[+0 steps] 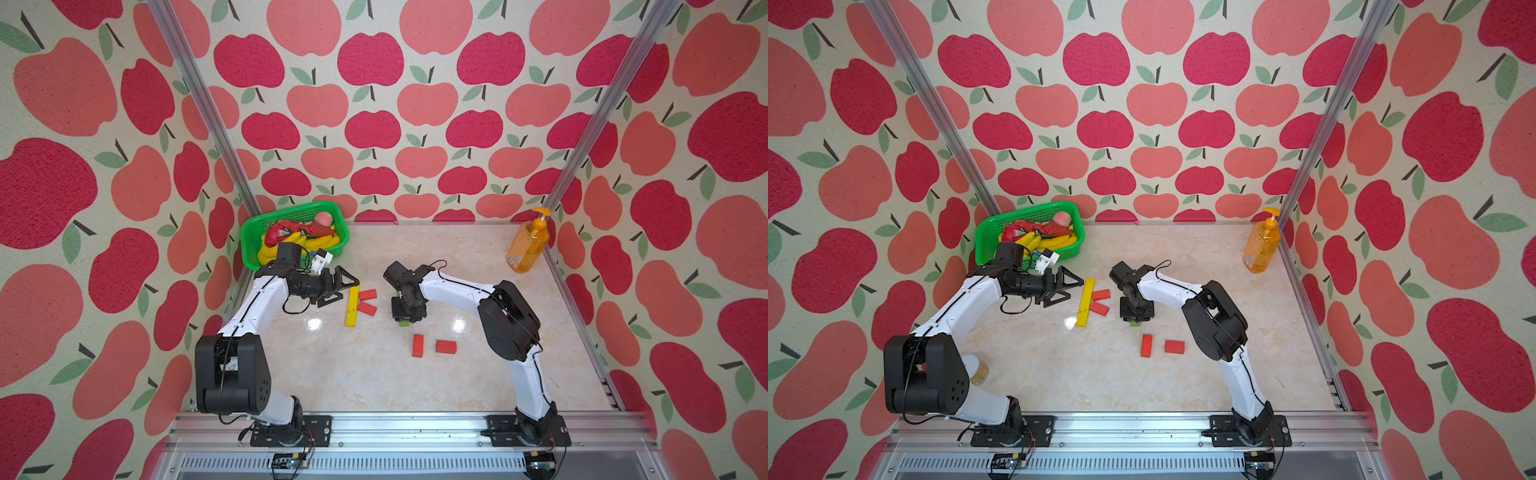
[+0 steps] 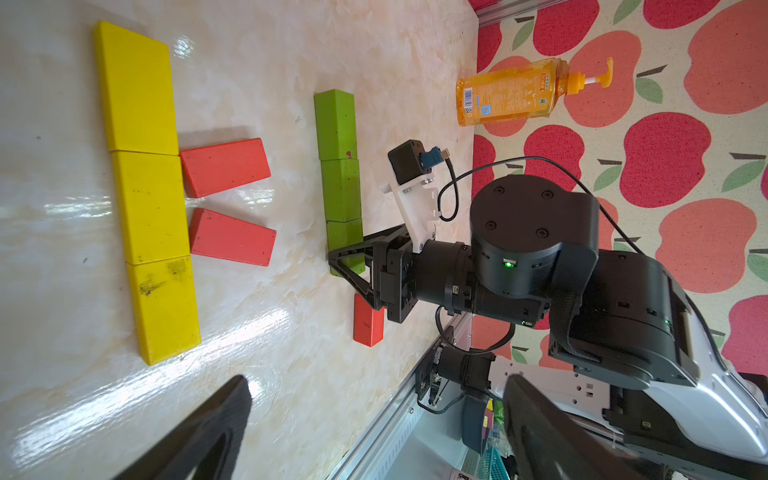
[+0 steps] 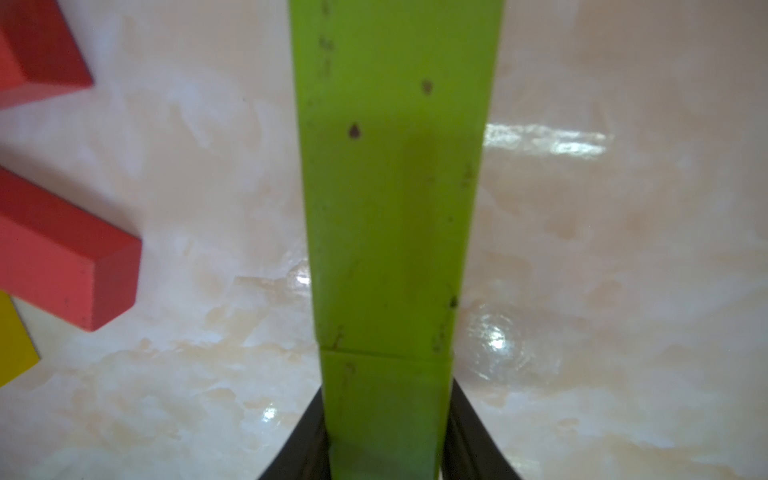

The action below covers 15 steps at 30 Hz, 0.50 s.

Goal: Assemble the letter k with building blocks
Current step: Assemble the building block at the center of the board.

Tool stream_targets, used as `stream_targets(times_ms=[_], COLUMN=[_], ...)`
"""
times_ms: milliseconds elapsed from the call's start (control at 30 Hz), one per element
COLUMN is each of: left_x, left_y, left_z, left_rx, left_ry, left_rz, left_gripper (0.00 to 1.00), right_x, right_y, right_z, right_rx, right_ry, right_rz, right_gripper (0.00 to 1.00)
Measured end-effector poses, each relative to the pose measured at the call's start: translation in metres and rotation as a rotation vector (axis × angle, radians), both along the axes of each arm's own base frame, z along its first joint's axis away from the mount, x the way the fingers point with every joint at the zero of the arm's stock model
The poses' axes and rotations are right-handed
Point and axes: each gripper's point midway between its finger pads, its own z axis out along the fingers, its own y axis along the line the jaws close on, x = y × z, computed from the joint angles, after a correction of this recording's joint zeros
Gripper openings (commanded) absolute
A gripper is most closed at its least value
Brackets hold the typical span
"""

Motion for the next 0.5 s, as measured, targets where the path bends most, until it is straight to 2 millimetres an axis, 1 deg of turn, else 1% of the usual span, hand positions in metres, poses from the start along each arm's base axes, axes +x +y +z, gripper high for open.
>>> stream_targets(times_ms=[500], left_x=[0.0004], left_y=[-0.0002], left_z=[0.0002], left_rx=[-0.001], left_ry=[-0.003], left_rz=[-0.001], left_gripper=[0.98], right_x=[0.0031], right_y=[0.0021], right_z=[0.0001], right_rx=[0.002], right_ry=[-0.003], right_rz=[-0.002], right_gripper=[0.43])
